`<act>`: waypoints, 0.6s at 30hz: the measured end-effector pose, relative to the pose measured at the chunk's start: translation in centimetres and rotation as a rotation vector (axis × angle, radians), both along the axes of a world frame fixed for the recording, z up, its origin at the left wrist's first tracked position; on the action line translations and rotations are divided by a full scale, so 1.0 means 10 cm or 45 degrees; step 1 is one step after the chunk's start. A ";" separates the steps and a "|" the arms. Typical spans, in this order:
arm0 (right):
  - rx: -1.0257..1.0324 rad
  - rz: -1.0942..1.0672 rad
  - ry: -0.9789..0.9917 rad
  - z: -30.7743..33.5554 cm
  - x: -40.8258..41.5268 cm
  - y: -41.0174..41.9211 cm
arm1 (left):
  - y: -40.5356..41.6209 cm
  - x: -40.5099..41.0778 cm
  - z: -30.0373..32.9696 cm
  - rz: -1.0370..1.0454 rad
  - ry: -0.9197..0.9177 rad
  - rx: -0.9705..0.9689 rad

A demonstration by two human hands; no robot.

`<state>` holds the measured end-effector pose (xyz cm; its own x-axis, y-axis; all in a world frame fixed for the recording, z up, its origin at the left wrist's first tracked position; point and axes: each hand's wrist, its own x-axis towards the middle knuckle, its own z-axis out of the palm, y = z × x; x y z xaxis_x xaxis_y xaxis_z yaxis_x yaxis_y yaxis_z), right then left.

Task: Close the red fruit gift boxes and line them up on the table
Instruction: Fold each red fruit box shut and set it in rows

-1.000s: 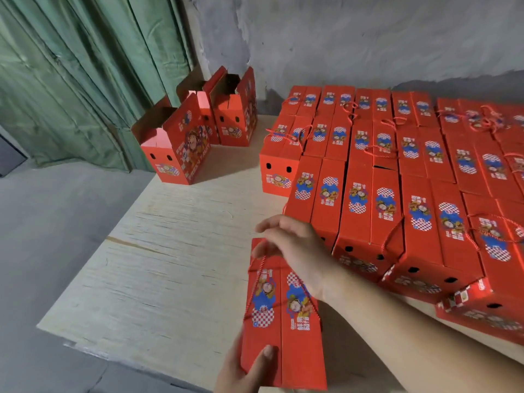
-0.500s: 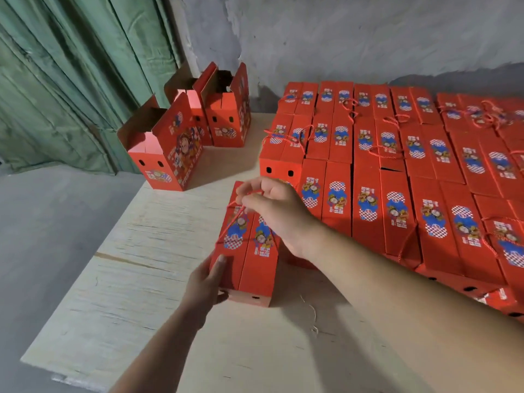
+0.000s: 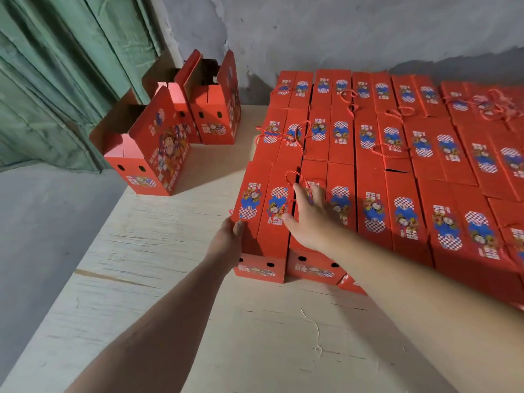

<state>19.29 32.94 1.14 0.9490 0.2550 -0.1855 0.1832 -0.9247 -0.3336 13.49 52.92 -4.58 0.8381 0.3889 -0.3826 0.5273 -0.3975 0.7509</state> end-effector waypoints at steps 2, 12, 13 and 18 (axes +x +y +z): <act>-0.022 0.102 0.073 -0.20 -0.03 0.09 | -0.01 0.01 -0.02 -0.038 -0.013 0.142; -0.096 0.381 0.149 -0.49 0.00 0.20 | -0.01 0.16 -0.10 0.016 -0.108 0.195; -0.123 0.405 0.148 -0.50 0.00 0.20 | -0.02 0.19 -0.10 0.031 -0.117 0.189; -0.145 0.353 0.024 -0.51 0.05 0.25 | -0.01 0.35 -0.09 -0.006 -0.131 0.145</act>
<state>19.80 35.47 -4.01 0.8423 0.4803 -0.2446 0.4287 -0.8721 -0.2361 17.01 52.82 -5.47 0.8724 0.4207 -0.2488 0.4481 -0.4852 0.7508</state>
